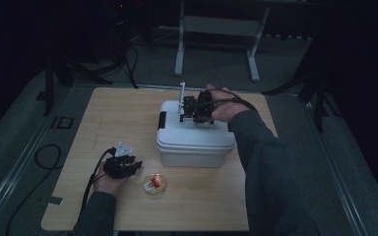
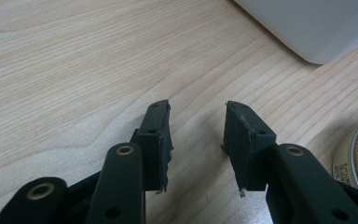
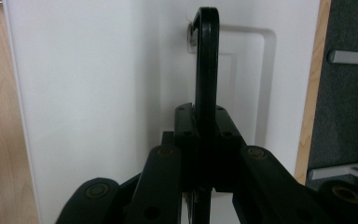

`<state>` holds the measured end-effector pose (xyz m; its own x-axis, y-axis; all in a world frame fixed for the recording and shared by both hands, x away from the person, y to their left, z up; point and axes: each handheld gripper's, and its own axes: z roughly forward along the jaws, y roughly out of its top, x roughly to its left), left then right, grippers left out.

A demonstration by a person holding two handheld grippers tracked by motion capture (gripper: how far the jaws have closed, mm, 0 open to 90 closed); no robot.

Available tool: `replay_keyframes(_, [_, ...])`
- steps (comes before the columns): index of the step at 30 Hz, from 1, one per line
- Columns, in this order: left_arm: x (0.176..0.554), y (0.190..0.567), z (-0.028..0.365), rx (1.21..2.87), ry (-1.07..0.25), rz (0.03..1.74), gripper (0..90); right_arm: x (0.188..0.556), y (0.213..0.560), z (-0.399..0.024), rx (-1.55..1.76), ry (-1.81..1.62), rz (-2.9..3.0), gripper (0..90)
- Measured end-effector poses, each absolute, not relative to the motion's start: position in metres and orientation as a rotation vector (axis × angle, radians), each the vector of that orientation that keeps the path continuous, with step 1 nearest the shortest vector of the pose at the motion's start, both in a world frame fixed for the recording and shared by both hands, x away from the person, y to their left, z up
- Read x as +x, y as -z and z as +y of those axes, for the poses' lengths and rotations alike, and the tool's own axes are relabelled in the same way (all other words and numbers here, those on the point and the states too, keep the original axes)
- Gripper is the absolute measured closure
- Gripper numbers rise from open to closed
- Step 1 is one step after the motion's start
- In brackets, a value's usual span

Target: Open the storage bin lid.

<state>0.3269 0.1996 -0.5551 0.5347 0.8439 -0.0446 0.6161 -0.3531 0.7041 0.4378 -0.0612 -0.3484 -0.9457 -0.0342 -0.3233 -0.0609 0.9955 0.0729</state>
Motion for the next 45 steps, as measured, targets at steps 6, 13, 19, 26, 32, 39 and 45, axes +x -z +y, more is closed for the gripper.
replay_keyframes(6, [0.327,0.555,0.2,2.093,-0.431,1.177,61.0,0.437,0.344,-0.067,-0.053,-0.118,2.807,83.8])
replay_keyframes(13, [0.327,0.555,0.2,2.093,-0.432,1.177,61.0,0.435,0.339,-0.072,-0.049,-0.122,2.801,83.7])
replay_keyframes(19, [0.327,0.555,0.2,2.093,-0.432,1.177,61.0,0.434,0.335,-0.08,-0.029,-0.12,2.799,83.8])
replay_keyframes(26, [0.327,0.555,0.199,2.093,-0.432,1.177,61.0,0.433,0.331,-0.09,-0.01,-0.117,2.794,83.7])
replay_keyframes(32, [0.327,0.555,0.199,2.093,-0.432,1.177,61.0,0.432,0.33,-0.096,0.014,-0.112,2.797,83.8])
replay_keyframes(39, [0.327,0.555,0.199,2.093,-0.432,1.177,61.0,0.433,0.331,-0.104,0.035,-0.111,2.799,83.8])
replay_keyframes(45, [0.327,0.555,0.199,2.093,-0.434,1.176,60.9,0.432,0.331,-0.109,0.045,-0.118,2.8,83.9])
